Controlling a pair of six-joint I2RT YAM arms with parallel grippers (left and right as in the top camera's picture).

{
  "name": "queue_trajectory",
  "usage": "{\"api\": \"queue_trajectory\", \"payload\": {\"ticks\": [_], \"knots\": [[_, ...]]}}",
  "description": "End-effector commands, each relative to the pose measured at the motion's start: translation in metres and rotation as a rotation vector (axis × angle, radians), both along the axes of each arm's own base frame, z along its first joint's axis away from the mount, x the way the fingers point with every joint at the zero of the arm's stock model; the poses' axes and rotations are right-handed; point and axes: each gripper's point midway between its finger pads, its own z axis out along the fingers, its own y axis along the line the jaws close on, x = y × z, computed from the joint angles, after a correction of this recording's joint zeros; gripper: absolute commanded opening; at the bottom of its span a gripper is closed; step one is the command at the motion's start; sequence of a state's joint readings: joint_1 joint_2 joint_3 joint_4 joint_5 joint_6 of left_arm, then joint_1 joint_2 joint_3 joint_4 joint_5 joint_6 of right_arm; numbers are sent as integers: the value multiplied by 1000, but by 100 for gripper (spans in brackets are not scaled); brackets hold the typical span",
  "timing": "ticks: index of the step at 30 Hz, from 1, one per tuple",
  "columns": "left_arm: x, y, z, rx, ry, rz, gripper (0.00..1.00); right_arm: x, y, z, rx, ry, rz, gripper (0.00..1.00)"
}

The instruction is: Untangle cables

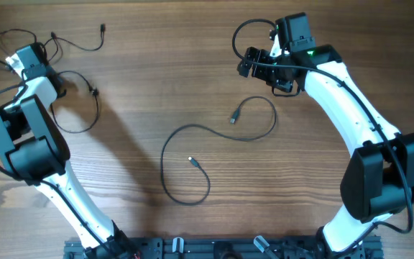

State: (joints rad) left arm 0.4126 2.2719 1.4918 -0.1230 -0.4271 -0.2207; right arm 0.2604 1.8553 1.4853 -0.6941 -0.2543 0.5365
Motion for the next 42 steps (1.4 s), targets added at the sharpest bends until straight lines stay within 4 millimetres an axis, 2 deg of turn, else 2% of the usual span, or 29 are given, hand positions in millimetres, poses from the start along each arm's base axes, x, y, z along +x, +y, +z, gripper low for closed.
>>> {"api": "queue_trajectory", "payload": {"ticks": [1,3,5,10,12,13,14,15,17,19,22,24,26,28,29,30,33,35,38,40,42], "knots": [[-16,12,44,-19,-121,160,4,1,3,2,5,-7,15,100],[-27,20,76,-49,-216,261,4,1,3,2,5,-7,15,100],[-48,30,92,-87,-270,372,4,1,3,2,5,-7,15,100],[-82,44,81,-127,-215,477,4,1,3,2,5,-7,15,100],[-83,41,78,-147,-209,476,4,1,3,2,5,-7,15,100],[-77,35,75,-193,-220,448,15,1,3,2,5,-7,15,100],[-73,30,73,-227,-227,428,43,1,3,2,5,-7,15,100],[-70,27,71,-251,-231,414,61,1,3,2,5,-7,15,100],[-67,23,71,-257,-217,375,70,1,3,2,5,-7,15,100],[-69,21,77,-248,-198,352,84,1,3,2,5,-7,15,100],[-80,22,94,-266,-238,411,93,1,3,2,5,-7,15,100],[-96,32,91,-265,-208,448,94,1,3,2,5,-7,15,100],[-135,50,76,-285,-140,554,96,1,3,2,5,-7,15,100],[-183,71,65,-330,-119,721,98,1,3,2,5,-7,15,100],[-194,76,63,-343,-118,746,94,1,3,2,5,-7,15,100],[-208,82,58,-373,-123,778,83,1,3,2,5,-7,15,100],[-223,85,39,-427,-141,807,77,1,3,2,5,-7,15,100],[-222,85,29,-428,-131,801,69,1,3,2,5,-7,15,100],[-217,83,13,-429,-84,759,68,1,3,2,5,-7,15,99],[-221,80,-2,-423,-29,757,73,1,3,2,5,-7,15,100],[-227,78,-15,-437,6,769,72,1,3,2,5,-7,15,100]]}}
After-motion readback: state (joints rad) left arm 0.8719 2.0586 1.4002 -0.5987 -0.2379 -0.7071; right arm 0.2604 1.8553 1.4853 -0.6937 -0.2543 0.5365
